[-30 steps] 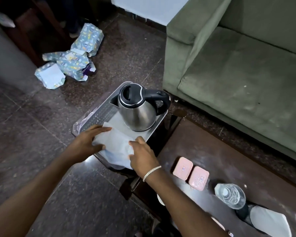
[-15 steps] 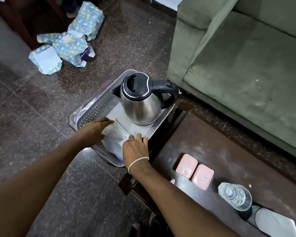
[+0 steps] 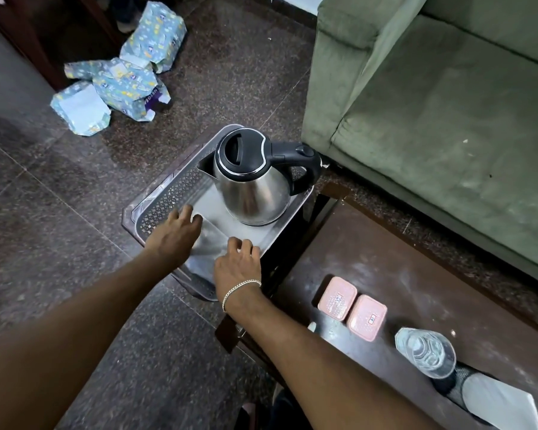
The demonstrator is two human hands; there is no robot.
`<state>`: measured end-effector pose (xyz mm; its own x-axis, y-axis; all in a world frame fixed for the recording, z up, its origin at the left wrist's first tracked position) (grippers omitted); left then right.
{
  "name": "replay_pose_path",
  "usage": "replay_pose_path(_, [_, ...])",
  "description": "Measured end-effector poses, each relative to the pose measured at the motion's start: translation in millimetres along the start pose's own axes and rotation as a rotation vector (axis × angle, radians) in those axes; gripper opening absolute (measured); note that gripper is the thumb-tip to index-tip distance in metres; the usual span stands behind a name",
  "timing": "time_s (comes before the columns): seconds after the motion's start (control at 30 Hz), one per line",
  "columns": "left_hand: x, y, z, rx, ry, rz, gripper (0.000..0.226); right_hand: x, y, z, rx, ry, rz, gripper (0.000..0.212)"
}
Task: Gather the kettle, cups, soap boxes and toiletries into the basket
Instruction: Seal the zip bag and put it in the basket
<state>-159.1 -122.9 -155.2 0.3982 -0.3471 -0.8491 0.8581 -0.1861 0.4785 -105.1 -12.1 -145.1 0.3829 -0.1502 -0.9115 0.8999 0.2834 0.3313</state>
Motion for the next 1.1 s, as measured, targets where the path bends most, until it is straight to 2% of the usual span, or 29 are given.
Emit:
replay_pose_path(0.17, [12,4,-4,0.080,0.172,0.029,0.052,-2,11,11,-0.207,-0.061,0.013,0.028])
replay_pose_path(0.3, [10,3,0,0.023,0.233,0.059,0.054,-2,17,8,-0.220,-0.060,0.073,0.026])
replay_pose_path(0.4, [1,8,-3,-0.025,0.205,0.041,0.049,-11,26,3,-0.231,-0.140,0.022,0.023])
replay_pose_path(0.6, [-58,41,-35,-0.039,0.228,-0.277,0.037,-58,73,-42,-0.201,-0.331,-0.323,0.012])
replay_pose_path(0.7, [-87,69,-75,0.026,0.314,-0.411,0.040,-68,106,-86,-0.154,-0.387,-0.406,0.017])
replay_pose_path(0.77, [-96,84,-104,0.101,0.368,-0.439,0.038,-68,129,-118,-0.130,-0.422,-0.420,0.023])
replay_pose_path(0.9, [-94,104,-165,0.209,0.425,-0.418,0.028,-48,180,-177,-0.046,-0.436,-0.342,0.023])
replay_pose_path(1.1, [-30,109,-241,0.248,0.373,-0.090,0.054,20,240,-225,0.084,-0.422,-0.120,0.034])
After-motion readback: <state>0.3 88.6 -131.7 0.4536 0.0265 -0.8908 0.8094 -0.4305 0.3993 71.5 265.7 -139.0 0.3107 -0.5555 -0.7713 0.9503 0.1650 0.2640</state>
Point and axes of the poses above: each hand's wrist, its own y-axis away from the middle knuckle, its own x-axis out of the palm, z = x × y, the point moved 9 cm from there along -y, towards the middle knuckle, and after that the axes turned 5 degrees about -y, right-handed, at the moved point
